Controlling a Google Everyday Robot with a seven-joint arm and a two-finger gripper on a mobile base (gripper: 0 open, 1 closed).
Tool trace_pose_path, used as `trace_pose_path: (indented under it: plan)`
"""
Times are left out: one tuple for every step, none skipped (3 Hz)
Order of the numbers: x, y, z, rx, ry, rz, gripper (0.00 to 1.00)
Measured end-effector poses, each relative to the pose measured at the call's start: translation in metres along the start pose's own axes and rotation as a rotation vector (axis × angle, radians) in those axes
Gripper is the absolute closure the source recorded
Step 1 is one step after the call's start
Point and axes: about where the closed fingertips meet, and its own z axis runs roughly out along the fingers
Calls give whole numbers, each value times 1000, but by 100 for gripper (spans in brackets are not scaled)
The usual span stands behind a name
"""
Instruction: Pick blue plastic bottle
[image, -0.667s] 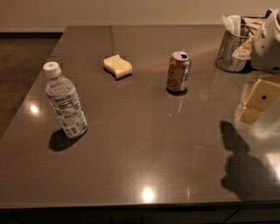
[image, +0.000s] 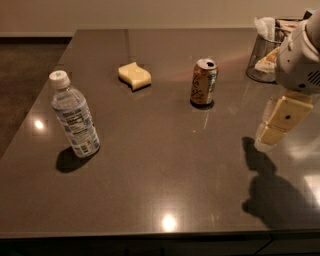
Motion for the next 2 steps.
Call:
trace_pose_path:
  plan:
    - [-22, 10, 19, -26, -50, -14, 0]
    - [-47, 20, 44, -59, -130, 2, 0]
